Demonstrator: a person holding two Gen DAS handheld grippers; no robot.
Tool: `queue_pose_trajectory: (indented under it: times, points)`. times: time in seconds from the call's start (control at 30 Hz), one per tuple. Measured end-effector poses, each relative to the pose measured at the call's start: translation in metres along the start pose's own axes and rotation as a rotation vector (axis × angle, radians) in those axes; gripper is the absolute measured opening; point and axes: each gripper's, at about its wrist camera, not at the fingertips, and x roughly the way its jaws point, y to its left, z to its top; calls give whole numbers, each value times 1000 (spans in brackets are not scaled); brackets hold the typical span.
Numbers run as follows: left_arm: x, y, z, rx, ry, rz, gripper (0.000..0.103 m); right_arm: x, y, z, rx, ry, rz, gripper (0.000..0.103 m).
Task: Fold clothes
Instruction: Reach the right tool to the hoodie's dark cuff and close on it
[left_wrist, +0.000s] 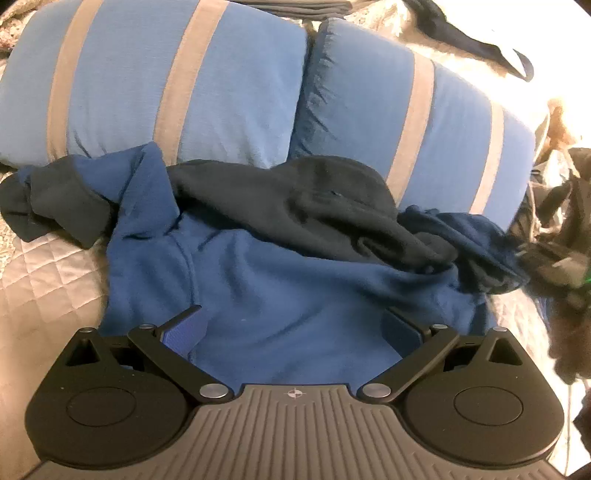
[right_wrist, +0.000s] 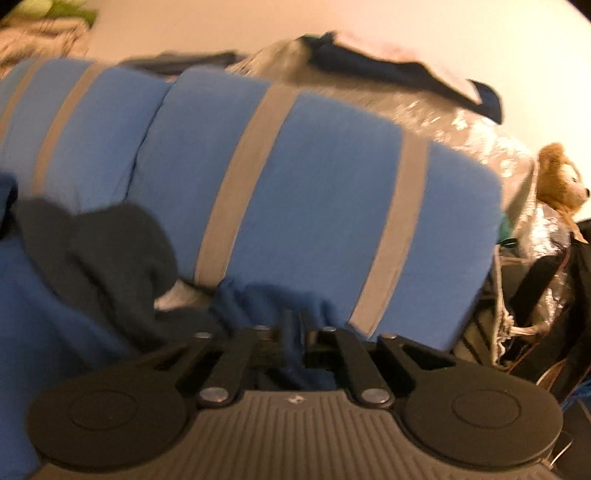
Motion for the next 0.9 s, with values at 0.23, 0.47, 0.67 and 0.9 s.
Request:
queue_pose_trajectory:
  times: [0.23,0.47,0.67,0.9]
  points:
    - [7,-6,0,6,15,-21,103,27,32,-17,-188,32,-53,67]
    - [21,-2,0,1,57,-29,103,54,50,-20,-311,70,-140,64]
    - [26,4,0,-5,73,-28,103,62,44,-9,-256,63,-181,11]
    - [24,8,1,-24,66,-33,103,17,16,29,-80,-94,-194,9]
